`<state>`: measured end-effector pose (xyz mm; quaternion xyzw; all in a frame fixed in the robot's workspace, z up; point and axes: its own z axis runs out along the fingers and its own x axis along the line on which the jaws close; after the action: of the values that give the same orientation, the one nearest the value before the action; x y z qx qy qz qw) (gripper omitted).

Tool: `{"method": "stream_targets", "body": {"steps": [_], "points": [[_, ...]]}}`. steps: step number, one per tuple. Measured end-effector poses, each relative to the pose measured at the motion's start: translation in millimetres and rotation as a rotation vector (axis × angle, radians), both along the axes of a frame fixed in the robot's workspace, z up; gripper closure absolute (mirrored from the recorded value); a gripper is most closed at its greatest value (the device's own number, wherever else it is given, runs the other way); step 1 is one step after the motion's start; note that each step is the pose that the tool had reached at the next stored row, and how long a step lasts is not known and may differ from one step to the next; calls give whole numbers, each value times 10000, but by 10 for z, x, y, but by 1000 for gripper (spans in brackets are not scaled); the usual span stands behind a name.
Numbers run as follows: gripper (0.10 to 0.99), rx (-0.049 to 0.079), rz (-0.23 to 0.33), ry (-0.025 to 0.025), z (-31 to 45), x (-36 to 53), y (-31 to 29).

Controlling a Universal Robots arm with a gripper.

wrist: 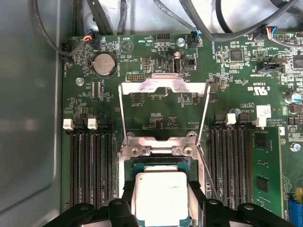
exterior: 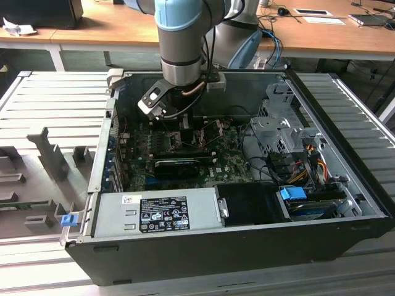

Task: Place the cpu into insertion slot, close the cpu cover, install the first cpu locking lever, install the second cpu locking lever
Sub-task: 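Place the cpu into insertion slot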

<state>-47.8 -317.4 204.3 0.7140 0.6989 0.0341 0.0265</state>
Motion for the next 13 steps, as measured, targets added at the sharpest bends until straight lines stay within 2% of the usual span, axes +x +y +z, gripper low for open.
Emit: {"method": "stream_targets", "body": {"steps": [13], "points": [[561, -13, -1, 0, -38, 6, 10]]}}
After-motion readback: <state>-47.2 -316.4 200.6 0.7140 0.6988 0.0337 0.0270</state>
